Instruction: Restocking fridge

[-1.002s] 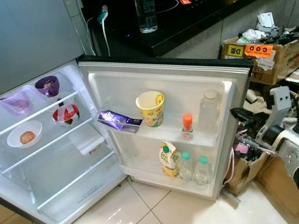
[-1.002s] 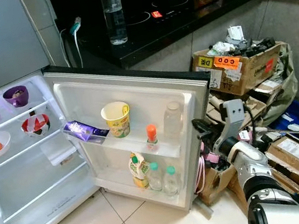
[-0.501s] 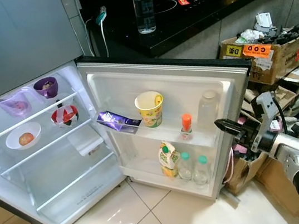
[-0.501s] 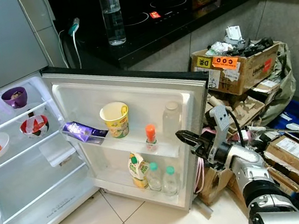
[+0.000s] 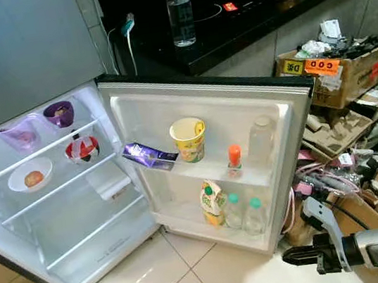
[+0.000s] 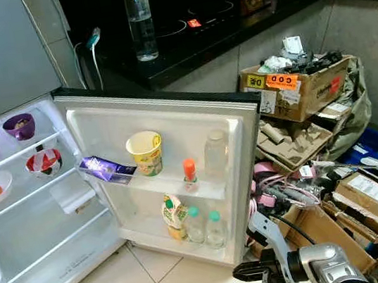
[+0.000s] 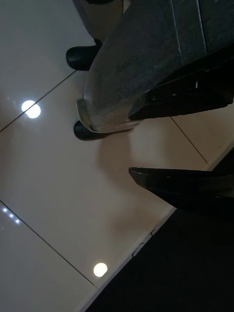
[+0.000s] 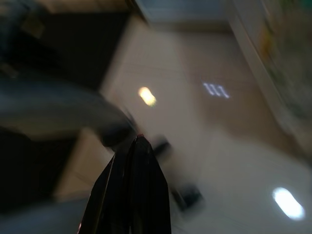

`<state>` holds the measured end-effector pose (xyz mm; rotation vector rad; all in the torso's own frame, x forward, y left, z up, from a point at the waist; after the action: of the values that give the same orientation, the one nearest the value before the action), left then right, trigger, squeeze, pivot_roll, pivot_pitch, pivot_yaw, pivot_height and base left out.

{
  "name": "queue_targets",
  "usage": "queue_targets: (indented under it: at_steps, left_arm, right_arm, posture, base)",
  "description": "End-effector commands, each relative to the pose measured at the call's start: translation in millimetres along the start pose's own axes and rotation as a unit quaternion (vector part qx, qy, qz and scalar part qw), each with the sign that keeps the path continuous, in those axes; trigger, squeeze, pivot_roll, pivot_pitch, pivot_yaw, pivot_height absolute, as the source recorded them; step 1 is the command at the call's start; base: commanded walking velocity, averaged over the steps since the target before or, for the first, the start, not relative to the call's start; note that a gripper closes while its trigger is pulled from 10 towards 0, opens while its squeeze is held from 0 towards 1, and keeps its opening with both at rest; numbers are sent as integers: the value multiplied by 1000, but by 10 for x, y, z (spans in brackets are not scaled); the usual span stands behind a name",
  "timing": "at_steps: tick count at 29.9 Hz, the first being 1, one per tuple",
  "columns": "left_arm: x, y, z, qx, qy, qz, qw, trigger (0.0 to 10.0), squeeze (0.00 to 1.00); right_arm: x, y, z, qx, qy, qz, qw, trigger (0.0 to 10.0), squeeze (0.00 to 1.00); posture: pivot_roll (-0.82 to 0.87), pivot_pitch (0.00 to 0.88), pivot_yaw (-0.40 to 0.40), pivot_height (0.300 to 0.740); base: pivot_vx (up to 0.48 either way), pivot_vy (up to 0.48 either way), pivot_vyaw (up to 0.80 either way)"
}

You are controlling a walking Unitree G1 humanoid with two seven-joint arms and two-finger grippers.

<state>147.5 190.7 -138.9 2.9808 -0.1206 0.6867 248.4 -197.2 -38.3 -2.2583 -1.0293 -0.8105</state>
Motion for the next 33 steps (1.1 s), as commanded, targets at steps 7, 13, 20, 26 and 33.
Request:
queue_targets:
  at_steps: [7, 13, 20, 26, 33]
  left_arm:
    - [-44, -2, -9, -5, -4, -4, 1000, 10000, 0]
    - [-42, -10, -9, -2, -4, -8, 1000, 10000, 0]
    - [-33, -31, -11, 2, -3, -9, 1000, 10000, 0]
    - [-23, -10, -8, -5, -2, -3, 1000, 10000, 0]
    - [-29, 20, -4, -12, -4, 2, 1000, 10000, 0]
  right_arm:
    - [-620, -66, 140, -162, -76, 68, 982, 10000, 0]
    - [-678, -172, 224, -159, -79, 75, 981, 10000, 0]
    - [-865, -319, 275, -164, -100, 97, 977, 10000, 0]
    - [-1097, -364, 209, -211, -137, 119, 961, 10000, 0]
    - [-1222, -436, 186, -219, -153, 134, 954, 10000, 0]
  posture:
    - [-46, 1, 22, 740]
    - [-47, 1, 27, 740]
    - [-45, 0, 26, 740]
    - [-50, 1, 23, 740]
    - [-50, 0, 23, 740]
  base:
    - [0, -35, 105]
    - [0, -209, 769]
    - [0, 0, 775]
    - [0, 0, 367]
    - [0, -372, 0]
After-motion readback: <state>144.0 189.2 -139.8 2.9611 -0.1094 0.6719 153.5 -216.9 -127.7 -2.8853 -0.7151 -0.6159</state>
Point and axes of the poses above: a point about 5 cm out from each wrist's last joint towards the gripper, its own z axis pointing out of the wrist towards the gripper, its own x axis along the axis of the wrist's last joint, y = z × x, the point moved 4 cm from there along z, pointing out of the wrist towards the gripper, and after that the axes turned 2 degrees about -z, right-handed, at the moved point
